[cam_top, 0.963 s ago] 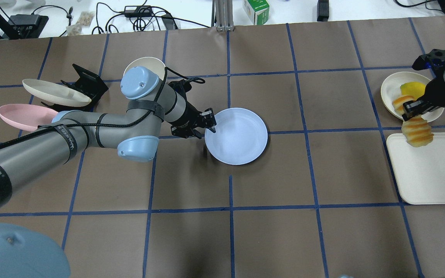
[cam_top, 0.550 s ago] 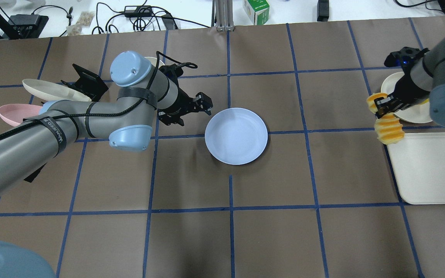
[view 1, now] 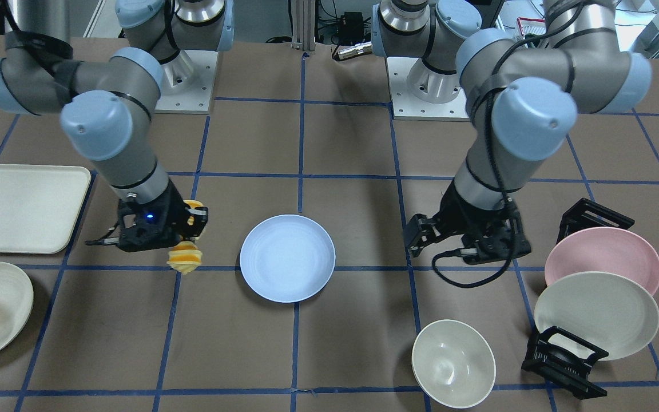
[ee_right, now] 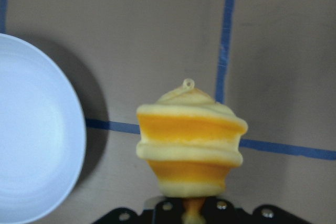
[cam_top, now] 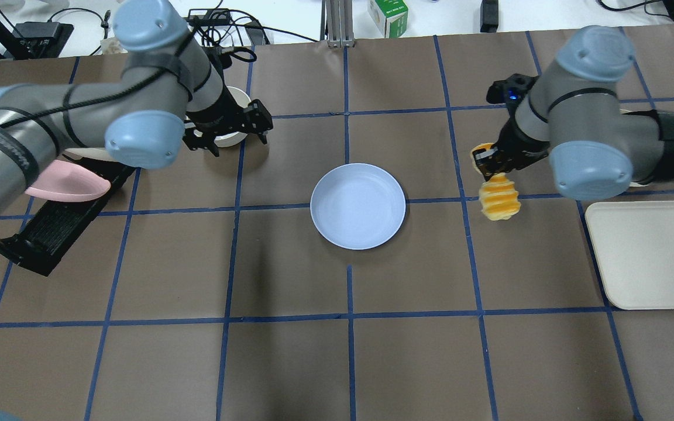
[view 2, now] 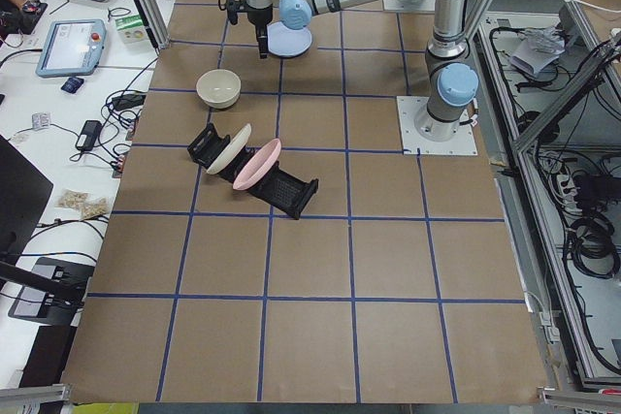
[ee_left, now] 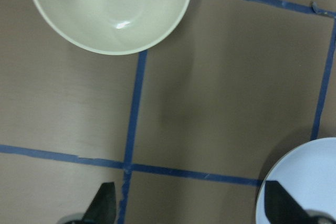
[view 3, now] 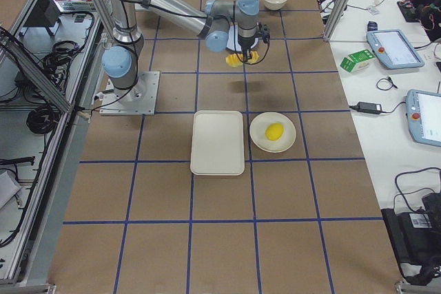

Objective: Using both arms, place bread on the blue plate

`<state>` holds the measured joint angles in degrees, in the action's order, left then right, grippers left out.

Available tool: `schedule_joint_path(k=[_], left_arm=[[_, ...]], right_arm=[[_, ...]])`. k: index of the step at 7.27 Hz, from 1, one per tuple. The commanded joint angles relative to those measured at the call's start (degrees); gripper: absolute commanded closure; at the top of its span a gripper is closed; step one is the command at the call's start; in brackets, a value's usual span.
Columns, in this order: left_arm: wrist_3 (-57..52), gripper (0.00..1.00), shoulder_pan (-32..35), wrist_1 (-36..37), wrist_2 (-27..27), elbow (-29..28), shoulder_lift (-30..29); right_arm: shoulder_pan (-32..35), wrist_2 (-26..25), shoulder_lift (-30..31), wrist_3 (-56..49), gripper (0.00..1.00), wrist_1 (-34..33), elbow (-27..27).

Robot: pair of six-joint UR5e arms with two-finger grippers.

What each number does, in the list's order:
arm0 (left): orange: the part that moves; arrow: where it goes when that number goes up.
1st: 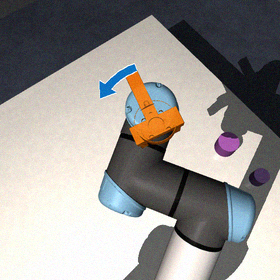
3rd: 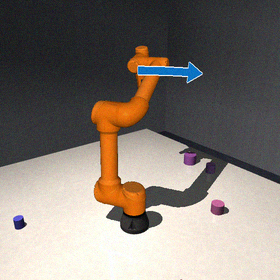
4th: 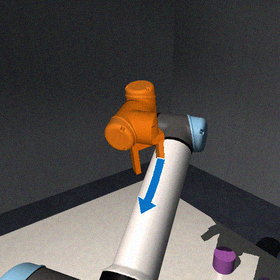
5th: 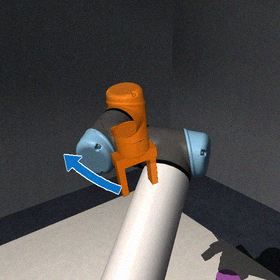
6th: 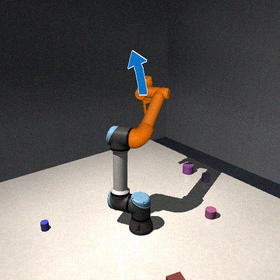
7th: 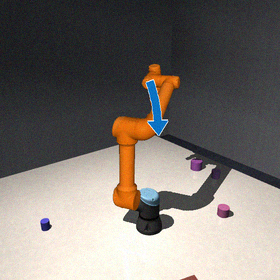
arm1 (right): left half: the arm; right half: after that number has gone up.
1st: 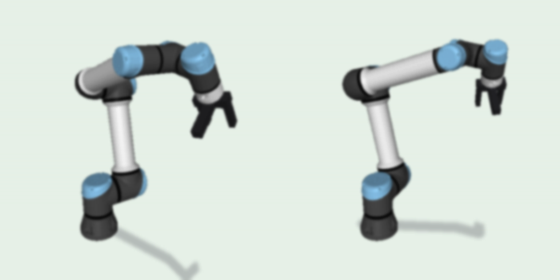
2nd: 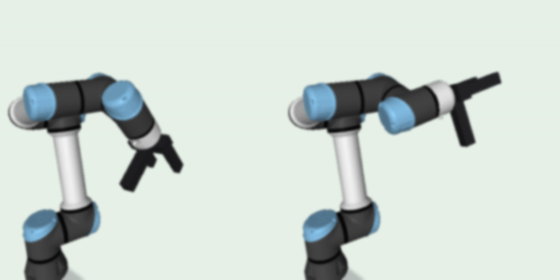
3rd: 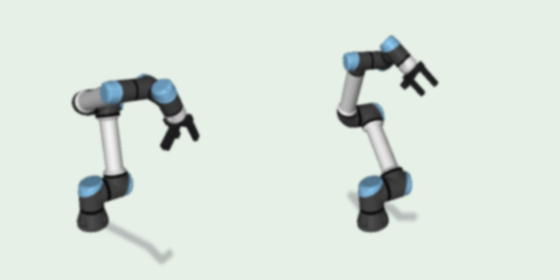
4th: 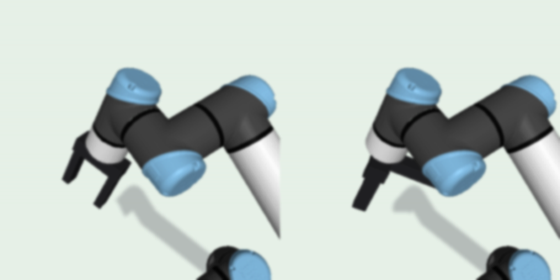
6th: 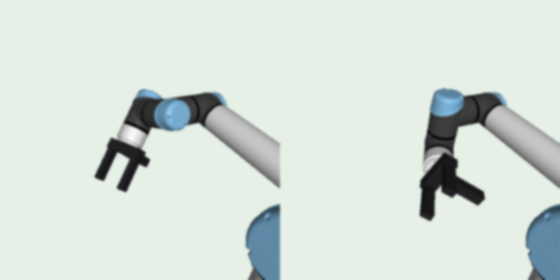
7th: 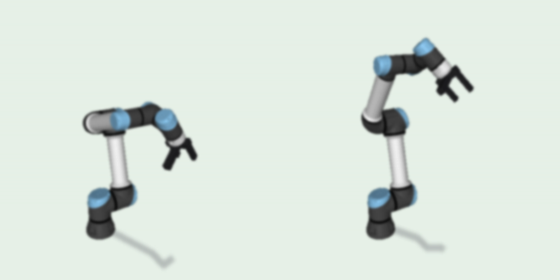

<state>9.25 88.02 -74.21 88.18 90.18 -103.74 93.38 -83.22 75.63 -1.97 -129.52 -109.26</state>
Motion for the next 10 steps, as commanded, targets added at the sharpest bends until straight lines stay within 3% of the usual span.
schedule_joint_path(k=[1, 2, 4, 5, 6, 7, 8, 10], left_arm=[[-5.34, 0.0, -5.13, -11.19, 0.76, -4.04, 5.36], [-5.38, 0.0, -4.97, -16.79, 0.76, -3.26, 8.52], [-5.03, 0.0, -4.53, -18.69, -0.03, -2.91, 12.41], [-5.2, 0.0, -4.27, -19.04, 0.32, -1.69, 12.77], [-5.9, 0.0, -4.18, -19.13, 0.41, -0.37, 13.73], [-5.47, 0.0, -4.0, -19.04, 0.41, 0.86, 14.52], [-5.47, 0.0, -3.91, -18.87, 0.41, 2.62, 15.83], [-5.47, 0.0, -2.08, -18.17, 0.5, 5.17, 17.51]], right_arm=[[9.69, 0.43, -7.39, 16.13, 1.0, -7.99, 2.45], [11.19, 0.43, -9.6, 17.95, 1.0, -9.51, 4.38], [11.47, 0.52, -13.03, 18.75, 1.0, -9.87, 5.19], [11.91, 0.52, -12.87, 21.11, 0.95, -9.87, 5.45], [12.0, 0.34, -13.39, 20.78, 0.15, -10.22, 5.46], [11.91, -0.18, -12.96, 21.65, 0.0, -9.53, 5.72], [11.91, -0.27, -12.7, 21.66, 0.0, -9.17, 6.42], [10.86, -1.23, -8.15, 20.35, 0.0, 3.58, 11.75]])
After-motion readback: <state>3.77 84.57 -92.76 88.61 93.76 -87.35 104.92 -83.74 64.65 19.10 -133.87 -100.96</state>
